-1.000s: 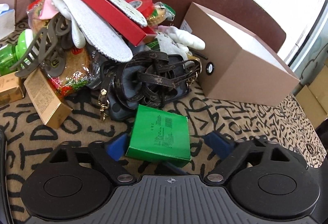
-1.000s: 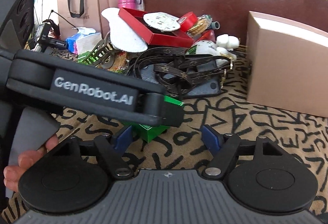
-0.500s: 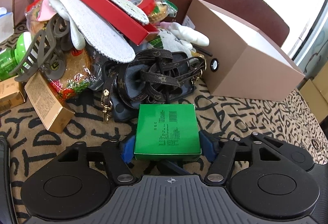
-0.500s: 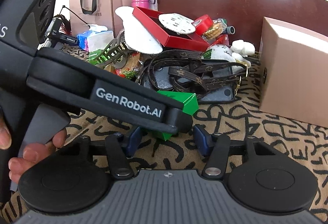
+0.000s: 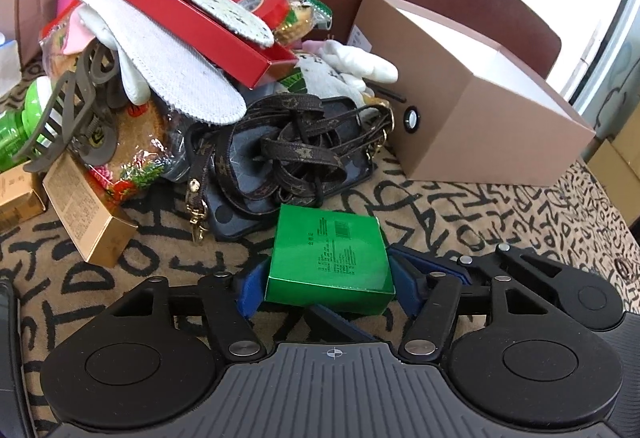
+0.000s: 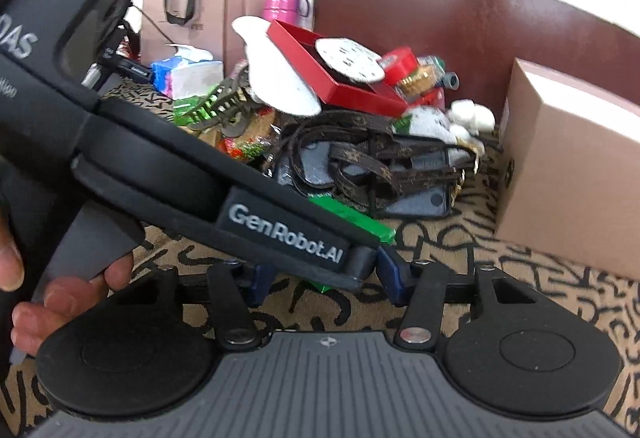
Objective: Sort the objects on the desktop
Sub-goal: 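Close the left gripper on the green box and lift it, then carry the green box with the left gripper into the tan box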
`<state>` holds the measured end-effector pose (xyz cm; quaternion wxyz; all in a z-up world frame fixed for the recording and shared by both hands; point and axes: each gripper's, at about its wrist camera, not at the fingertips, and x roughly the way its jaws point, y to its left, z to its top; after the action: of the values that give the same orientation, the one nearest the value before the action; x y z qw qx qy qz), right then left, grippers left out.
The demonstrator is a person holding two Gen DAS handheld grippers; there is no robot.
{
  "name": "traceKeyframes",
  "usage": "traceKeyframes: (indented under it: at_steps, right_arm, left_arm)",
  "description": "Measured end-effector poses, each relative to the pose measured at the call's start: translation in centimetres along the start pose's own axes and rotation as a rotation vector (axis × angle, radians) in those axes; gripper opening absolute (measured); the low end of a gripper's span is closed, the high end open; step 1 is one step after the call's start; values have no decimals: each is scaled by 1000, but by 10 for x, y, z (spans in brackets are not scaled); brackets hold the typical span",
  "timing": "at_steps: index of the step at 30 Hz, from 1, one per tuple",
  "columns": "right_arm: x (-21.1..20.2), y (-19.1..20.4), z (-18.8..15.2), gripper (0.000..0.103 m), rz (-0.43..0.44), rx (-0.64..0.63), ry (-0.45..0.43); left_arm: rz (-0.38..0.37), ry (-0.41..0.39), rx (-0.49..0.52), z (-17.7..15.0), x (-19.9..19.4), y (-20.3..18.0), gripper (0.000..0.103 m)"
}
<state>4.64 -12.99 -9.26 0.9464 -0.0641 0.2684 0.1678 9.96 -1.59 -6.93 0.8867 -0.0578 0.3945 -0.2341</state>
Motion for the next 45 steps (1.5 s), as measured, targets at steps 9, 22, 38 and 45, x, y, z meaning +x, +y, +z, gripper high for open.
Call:
traceKeyframes:
  at_steps: [9,22,38,45]
  right_arm:
    - [-11,-2,-2,56,19,17,-23]
    - [-64,-42,27,56,-100,20,-194]
    - [-79,-160,65,56,-282,61,-242]
    - [-63,-216,76,56,-299,82,-170]
  left_arm:
    - [31,-17,35,0,-9,-12,65]
    - [-17,-172,180,43,-35,-86,65]
    - [-158,-199,297,134,31,-184,65]
    - [-188,-140,291,161,85,-200,65]
